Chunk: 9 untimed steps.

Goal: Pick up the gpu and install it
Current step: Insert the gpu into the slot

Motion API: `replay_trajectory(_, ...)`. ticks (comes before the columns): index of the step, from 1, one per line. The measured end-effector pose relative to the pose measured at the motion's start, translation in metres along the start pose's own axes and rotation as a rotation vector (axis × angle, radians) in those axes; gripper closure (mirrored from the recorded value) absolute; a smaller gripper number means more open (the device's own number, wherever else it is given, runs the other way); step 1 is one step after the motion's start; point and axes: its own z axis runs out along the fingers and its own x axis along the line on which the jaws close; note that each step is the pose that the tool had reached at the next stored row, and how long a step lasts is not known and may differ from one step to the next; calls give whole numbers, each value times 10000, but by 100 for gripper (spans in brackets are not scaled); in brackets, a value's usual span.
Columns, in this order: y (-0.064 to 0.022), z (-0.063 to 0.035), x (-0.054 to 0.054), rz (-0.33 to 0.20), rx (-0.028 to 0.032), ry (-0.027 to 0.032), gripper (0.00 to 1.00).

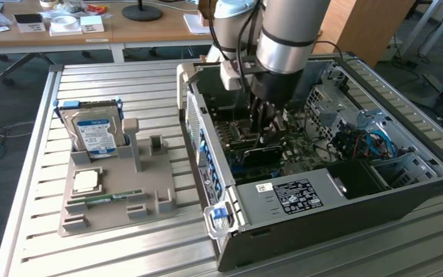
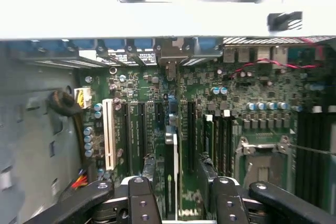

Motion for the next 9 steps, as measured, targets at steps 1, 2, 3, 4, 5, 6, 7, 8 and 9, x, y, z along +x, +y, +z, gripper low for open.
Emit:
replay_trajectory(1, -1, -42, -1, 0, 5, -1, 55)
replay_trajectory(2, -2, -83, -3, 0, 10, -1, 55)
replay_trajectory(3, -3, -125, -4, 0, 16, -1, 55)
replay_trajectory(4, -4, -163, -5, 0, 23, -1, 55)
replay_trajectory(5, -4, -203, -7, -1, 32, -2, 55)
replay_trajectory(6, -5, -240, -8, 0, 42, -2, 55)
replay_trajectory(7, -6, -272, -9, -1, 52, -3, 55)
replay_trajectory(8, -7, -301, -10, -1, 62, -3, 55)
replay_trajectory(9, -7, -326, -10, -2, 69, -3, 55)
